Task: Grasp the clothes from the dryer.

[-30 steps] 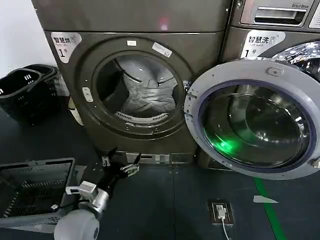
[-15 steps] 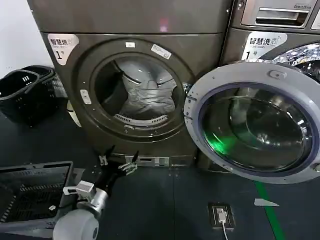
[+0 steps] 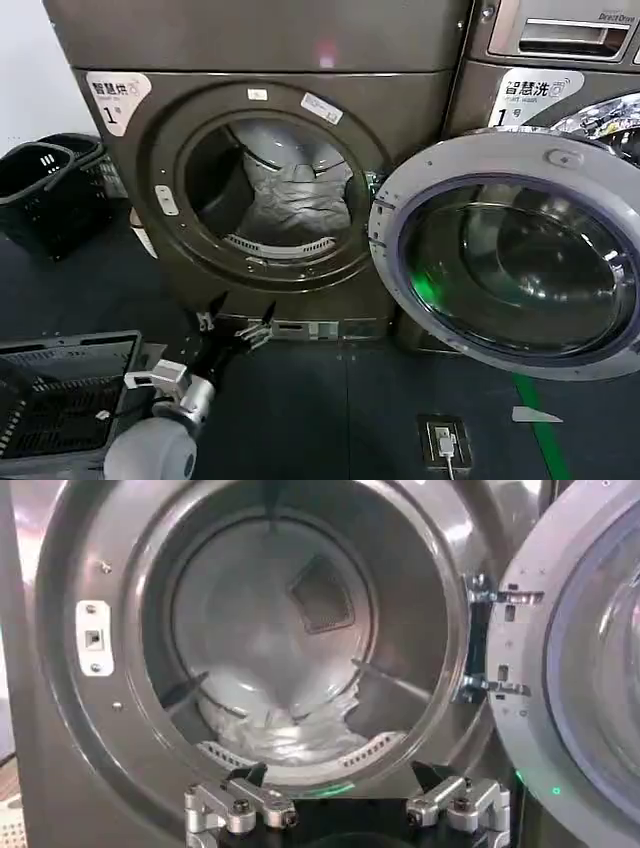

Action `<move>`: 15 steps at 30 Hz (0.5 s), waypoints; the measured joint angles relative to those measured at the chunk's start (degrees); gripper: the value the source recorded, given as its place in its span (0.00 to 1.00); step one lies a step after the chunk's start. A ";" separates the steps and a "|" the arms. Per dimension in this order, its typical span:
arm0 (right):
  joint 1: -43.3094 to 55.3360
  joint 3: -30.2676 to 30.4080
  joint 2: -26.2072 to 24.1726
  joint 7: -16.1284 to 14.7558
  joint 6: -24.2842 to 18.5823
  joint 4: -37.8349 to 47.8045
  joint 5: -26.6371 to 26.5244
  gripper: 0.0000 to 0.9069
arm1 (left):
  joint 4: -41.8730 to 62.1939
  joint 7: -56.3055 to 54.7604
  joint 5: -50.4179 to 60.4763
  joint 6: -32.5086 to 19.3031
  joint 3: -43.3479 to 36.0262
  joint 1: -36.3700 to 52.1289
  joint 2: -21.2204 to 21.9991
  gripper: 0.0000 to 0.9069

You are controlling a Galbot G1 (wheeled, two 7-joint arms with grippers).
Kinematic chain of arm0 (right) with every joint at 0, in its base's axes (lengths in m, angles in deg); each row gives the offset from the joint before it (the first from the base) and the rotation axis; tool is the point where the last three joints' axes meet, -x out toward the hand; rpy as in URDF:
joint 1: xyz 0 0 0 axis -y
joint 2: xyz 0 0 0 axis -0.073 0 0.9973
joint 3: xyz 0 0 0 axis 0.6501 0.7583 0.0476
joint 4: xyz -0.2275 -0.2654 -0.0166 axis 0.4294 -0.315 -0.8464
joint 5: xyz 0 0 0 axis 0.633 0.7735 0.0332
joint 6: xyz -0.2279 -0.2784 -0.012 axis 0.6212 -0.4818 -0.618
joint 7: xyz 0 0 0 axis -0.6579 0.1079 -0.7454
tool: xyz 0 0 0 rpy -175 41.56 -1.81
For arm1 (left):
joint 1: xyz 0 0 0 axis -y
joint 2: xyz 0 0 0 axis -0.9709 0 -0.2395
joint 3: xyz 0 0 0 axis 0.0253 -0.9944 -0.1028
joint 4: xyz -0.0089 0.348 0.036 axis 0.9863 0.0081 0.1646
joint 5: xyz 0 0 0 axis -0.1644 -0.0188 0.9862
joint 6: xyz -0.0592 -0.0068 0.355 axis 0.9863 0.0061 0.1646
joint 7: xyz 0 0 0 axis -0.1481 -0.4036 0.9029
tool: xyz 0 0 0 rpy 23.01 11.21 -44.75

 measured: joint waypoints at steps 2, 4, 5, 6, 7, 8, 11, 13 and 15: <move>0.23 0.33 0.07 -0.13 -0.15 0.00 0.25 1.00 | 0.15 0.16 0.38 -0.16 -0.03 0.02 0.07 1.00; 0.45 0.58 0.15 -0.30 -0.26 -0.08 0.50 1.00 | 0.21 0.19 0.67 -0.27 -0.03 0.07 0.09 1.00; 0.59 0.66 0.16 -0.33 -0.33 -0.08 0.59 1.00 | 0.20 0.20 0.76 -0.33 -0.03 0.06 0.08 1.00; 0.69 0.78 0.15 -0.33 -0.41 -0.08 0.76 1.00 | 0.17 0.20 0.86 -0.40 -0.03 0.03 0.07 1.00; 0.76 0.87 0.16 -0.33 -0.45 -0.09 0.90 1.00 | 0.15 0.21 0.93 -0.45 -0.03 0.03 0.05 1.00; 0.92 1.02 0.14 -0.33 -0.44 -0.15 1.01 1.00 | 0.10 0.21 0.96 -0.51 -0.01 0.03 0.01 1.00; 1.35 1.48 0.05 -0.38 -0.34 -0.59 1.15 1.00 | 0.18 0.23 1.08 -0.82 0.03 0.31 -0.18 1.00; 1.46 1.59 0.03 -0.43 -0.34 -0.68 1.26 1.00 | 0.39 0.23 1.22 -0.86 0.04 0.52 -0.26 1.00; 1.46 1.55 0.03 -0.43 -0.39 -0.64 1.32 1.00 | 0.39 0.22 1.23 -0.86 -0.01 0.77 -0.17 1.00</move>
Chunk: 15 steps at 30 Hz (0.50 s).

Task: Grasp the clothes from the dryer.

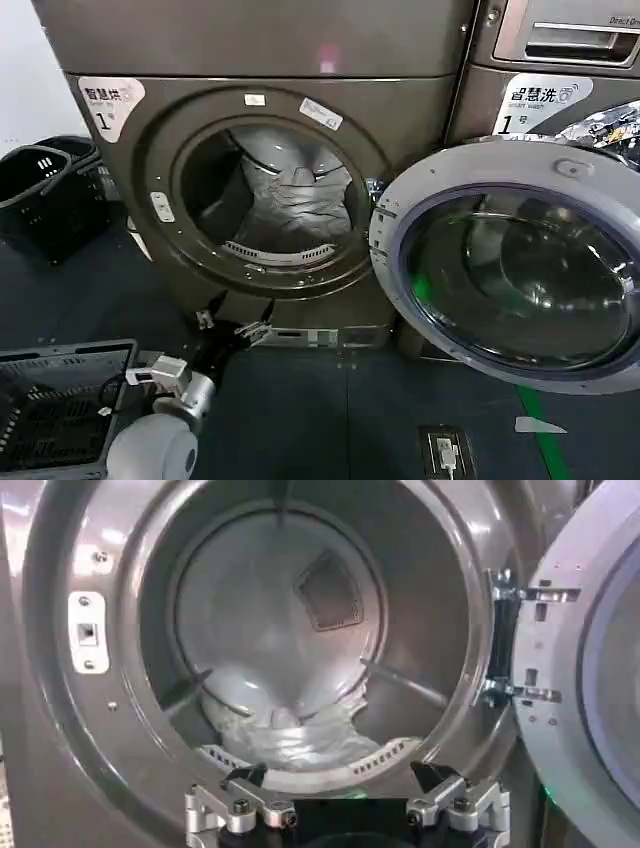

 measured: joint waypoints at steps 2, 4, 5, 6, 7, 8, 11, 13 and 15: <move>-0.05 -0.22 -0.12 0.15 -0.09 0.10 0.03 1.00 | -0.02 0.05 0.02 0.01 -0.15 0.08 0.04 1.00; -0.10 -0.29 -0.19 0.18 -0.10 0.15 0.03 1.00 | -0.02 0.15 0.10 -0.03 -0.21 0.07 0.03 1.00; -0.13 -0.29 -0.20 0.17 -0.11 0.15 0.03 1.00 | -0.02 0.18 0.10 -0.04 -0.24 0.05 0.02 1.00; -0.16 -0.29 -0.20 0.15 -0.12 0.14 0.03 1.00 | 0.00 0.18 0.11 -0.09 -0.23 0.04 0.01 1.00; -0.21 -0.29 -0.18 0.12 -0.15 0.12 0.04 1.00 | 0.03 0.18 0.12 -0.14 -0.24 0.06 0.01 1.00; -0.26 -0.29 -0.13 0.13 -0.20 0.08 0.05 1.00 | 0.09 0.19 0.11 -0.15 -0.23 0.09 0.03 1.00; -0.39 -0.42 -0.02 0.19 -0.22 -0.12 0.09 1.00 | 0.11 0.18 0.11 -0.19 -0.43 0.11 0.06 1.00; -0.46 -0.42 0.08 0.13 -0.22 -0.31 0.08 1.00 | 0.03 0.18 -0.03 -0.24 -0.59 0.02 -0.15 1.00; -0.58 -0.43 0.27 -0.02 -0.21 -0.50 0.04 1.00 | -0.02 0.16 -0.09 -0.27 -0.57 0.09 -0.28 1.00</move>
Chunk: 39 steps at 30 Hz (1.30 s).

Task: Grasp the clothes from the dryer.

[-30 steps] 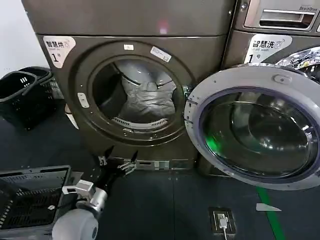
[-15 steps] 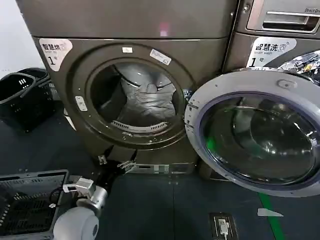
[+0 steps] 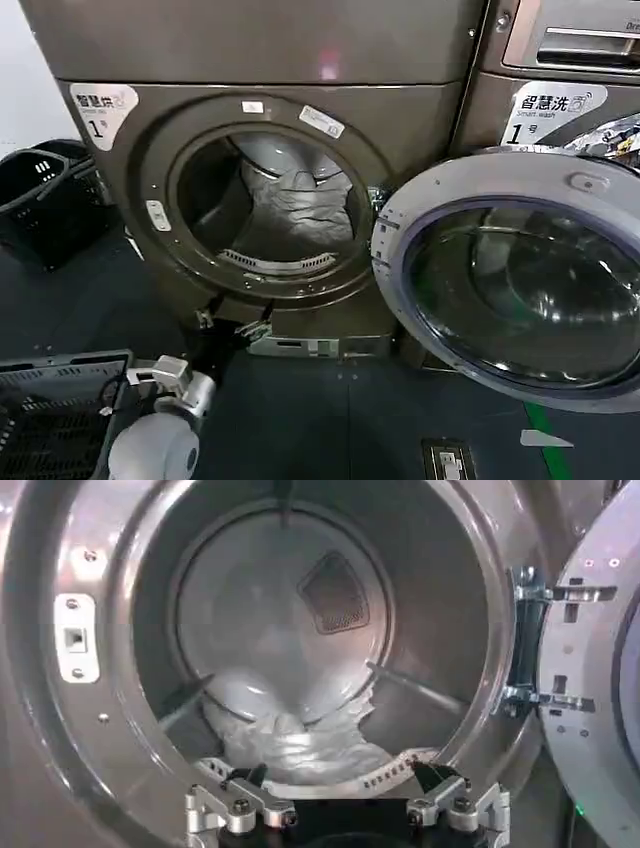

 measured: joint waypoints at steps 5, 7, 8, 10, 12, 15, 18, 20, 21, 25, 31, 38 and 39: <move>-0.37 -0.31 0.43 -0.39 0.08 -0.43 -0.34 1.00 | -0.17 -0.08 -0.08 0.00 0.02 0.10 -0.01 1.00; -0.39 -0.26 0.62 -0.64 0.13 -0.73 -0.52 1.00 | -0.25 -0.19 -0.08 0.00 0.01 0.07 -0.02 1.00; -0.34 -0.18 0.67 -0.73 0.14 -0.81 -0.57 1.00 | -0.37 -0.20 -0.11 0.03 -0.03 0.06 -0.04 1.00; -0.19 -0.07 0.70 -0.87 0.13 -0.83 -0.62 1.00 | -0.59 -0.30 -0.24 0.14 -0.12 0.07 -0.19 1.00; -0.10 -0.07 0.80 -0.88 0.12 -0.81 -0.73 1.00 | -0.69 -0.29 -0.29 0.24 -0.24 0.12 -0.39 1.00; -0.05 0.08 1.04 -0.82 0.12 -0.73 -1.02 1.00 | -0.80 -0.34 -0.35 0.32 -0.23 0.10 -0.36 1.00; -0.10 0.15 1.10 -0.82 0.12 -0.75 -1.31 1.00 | -0.94 -0.42 -0.59 0.41 -0.23 -0.06 -0.26 1.00; -0.10 0.15 1.10 -0.83 0.12 -0.79 -1.47 1.00 | -0.95 -0.46 -0.80 0.51 -0.19 -0.26 -0.33 1.00; -0.08 0.15 1.10 -0.82 0.15 -0.84 -1.54 1.00 | -0.95 -0.48 -0.83 0.53 -0.14 -0.33 -0.36 1.00; -0.12 0.19 1.10 -0.81 0.22 -1.11 -1.80 1.00 | -1.13 -0.56 -0.87 0.73 -0.06 -0.34 -0.28 1.00; -0.28 0.11 1.19 -0.72 0.69 -1.63 -2.62 1.00 | -1.39 -0.74 -0.94 1.04 -0.41 -0.76 -0.27 1.00; -1.06 -0.68 1.36 -0.74 0.96 -2.08 -3.69 1.00 | -1.44 -0.84 -0.86 1.58 -0.65 -0.64 -0.10 1.00; -1.16 -0.80 1.36 -0.74 0.96 -2.08 -3.82 1.00 | -1.44 -0.84 -0.85 1.62 -0.79 -0.61 -0.03 1.00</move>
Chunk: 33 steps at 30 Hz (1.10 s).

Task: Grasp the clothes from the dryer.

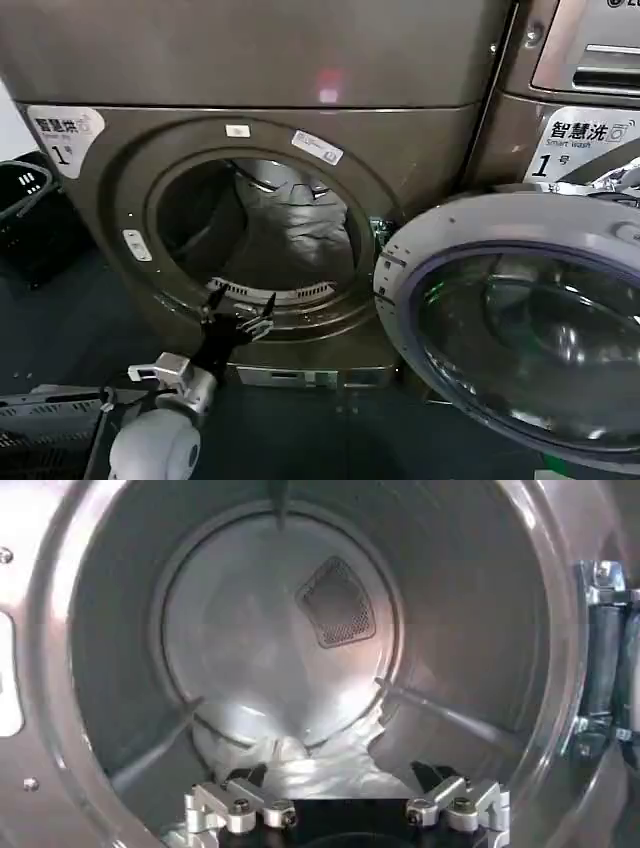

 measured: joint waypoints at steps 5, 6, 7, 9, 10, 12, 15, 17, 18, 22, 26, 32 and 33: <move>-0.69 -0.51 -0.05 -0.02 0.17 0.04 -0.74 1.00 | 0.19 0.04 0.37 0.13 -0.67 0.30 0.15 1.00; -0.82 -0.66 -0.12 -0.02 0.20 0.04 -0.81 1.00 | 0.37 0.05 0.54 0.18 -0.88 0.42 0.24 1.00; -0.90 -0.78 -0.19 -0.02 0.22 0.04 -0.86 1.00 | 0.53 0.06 0.71 0.19 -1.06 0.54 0.34 1.00; -1.05 -0.85 -0.21 0.04 0.27 -0.06 -0.93 1.00 | 0.74 0.07 0.90 0.20 -1.39 0.72 0.50 1.00; -1.17 -0.84 -0.20 0.05 0.27 -0.16 -0.96 1.00 | 0.89 0.08 1.01 0.25 -1.60 0.81 0.54 1.00; -1.35 -0.96 -0.17 0.16 0.25 -0.38 -1.12 1.00 | 0.97 0.09 1.07 0.41 -1.87 0.98 0.55 1.00; -1.38 -1.14 -0.17 0.37 0.25 -0.62 -1.14 1.00 | 1.20 0.09 1.08 0.43 -2.19 1.32 0.57 1.00; -1.33 -1.11 -0.16 0.44 0.25 -0.80 -1.12 1.00 | 1.47 0.10 1.15 0.43 -2.36 1.54 0.58 1.00; -1.32 -1.10 -0.13 0.46 0.25 -0.84 -1.08 1.00 | 1.69 0.09 1.25 0.43 -2.36 1.70 0.60 1.00; -1.28 -1.12 -0.01 0.53 0.25 -0.86 -0.85 1.00 | 2.24 0.09 1.28 0.39 -2.36 2.26 0.53 1.00; -1.17 -0.99 0.00 0.65 0.16 -1.01 -0.83 1.00 | 2.74 0.08 1.05 0.42 -2.49 2.86 0.52 1.00; -1.05 -1.11 0.05 0.80 0.10 -1.03 -0.86 1.00 | 3.25 0.06 1.02 0.46 -2.55 3.73 0.42 1.00; -1.07 -1.13 0.10 0.79 0.09 -1.04 -0.85 1.00 | 3.35 0.06 1.10 0.45 -2.52 3.84 0.37 1.00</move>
